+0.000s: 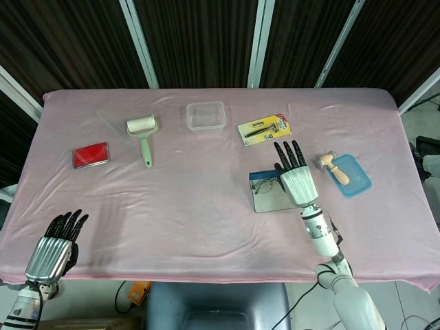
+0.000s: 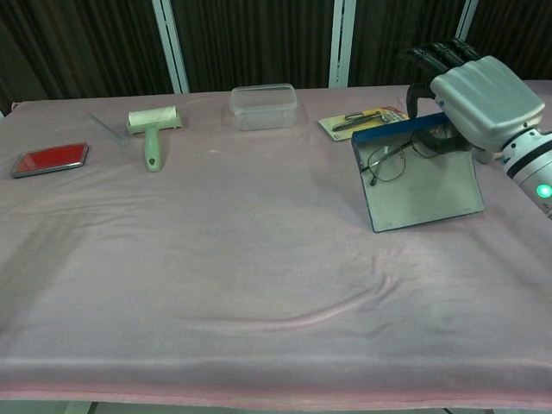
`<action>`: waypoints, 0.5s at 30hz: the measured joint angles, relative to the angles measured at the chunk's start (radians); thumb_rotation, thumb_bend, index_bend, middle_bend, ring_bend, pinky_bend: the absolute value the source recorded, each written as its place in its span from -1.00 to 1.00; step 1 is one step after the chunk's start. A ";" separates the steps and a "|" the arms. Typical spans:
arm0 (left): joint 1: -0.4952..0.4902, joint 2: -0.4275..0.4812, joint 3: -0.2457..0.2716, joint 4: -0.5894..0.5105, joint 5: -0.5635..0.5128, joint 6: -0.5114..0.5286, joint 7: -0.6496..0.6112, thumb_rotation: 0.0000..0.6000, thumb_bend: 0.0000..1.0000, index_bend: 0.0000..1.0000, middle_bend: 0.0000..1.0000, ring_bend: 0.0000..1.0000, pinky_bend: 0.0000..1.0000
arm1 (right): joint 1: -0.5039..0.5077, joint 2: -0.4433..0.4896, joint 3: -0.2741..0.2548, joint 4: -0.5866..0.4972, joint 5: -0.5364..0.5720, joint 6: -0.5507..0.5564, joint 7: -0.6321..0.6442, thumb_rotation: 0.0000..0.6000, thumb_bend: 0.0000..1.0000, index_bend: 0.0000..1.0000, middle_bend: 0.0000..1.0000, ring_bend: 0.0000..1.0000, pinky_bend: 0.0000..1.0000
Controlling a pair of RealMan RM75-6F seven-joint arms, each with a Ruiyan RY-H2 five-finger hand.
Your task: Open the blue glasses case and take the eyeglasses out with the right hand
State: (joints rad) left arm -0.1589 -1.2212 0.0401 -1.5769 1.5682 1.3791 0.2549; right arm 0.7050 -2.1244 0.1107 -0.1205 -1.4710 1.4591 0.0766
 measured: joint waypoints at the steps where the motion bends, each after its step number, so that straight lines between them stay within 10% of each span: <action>1: 0.000 0.000 0.000 0.000 0.000 -0.001 0.000 1.00 0.45 -1.00 -1.00 -1.00 -0.77 | 0.000 -0.001 0.002 0.001 0.001 0.007 0.001 1.00 0.10 0.46 -0.63 -0.83 -0.75; 15: -0.003 -0.002 0.002 0.001 -0.001 -0.008 0.005 1.00 0.45 -1.00 -1.00 -1.00 -0.77 | -0.010 -0.010 -0.001 0.014 -0.001 -0.025 -0.005 1.00 0.10 0.47 -0.63 -0.80 -0.74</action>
State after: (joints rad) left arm -0.1620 -1.2235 0.0421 -1.5763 1.5670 1.3713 0.2602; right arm 0.6953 -2.1349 0.1098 -0.1068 -1.4718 1.4337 0.0720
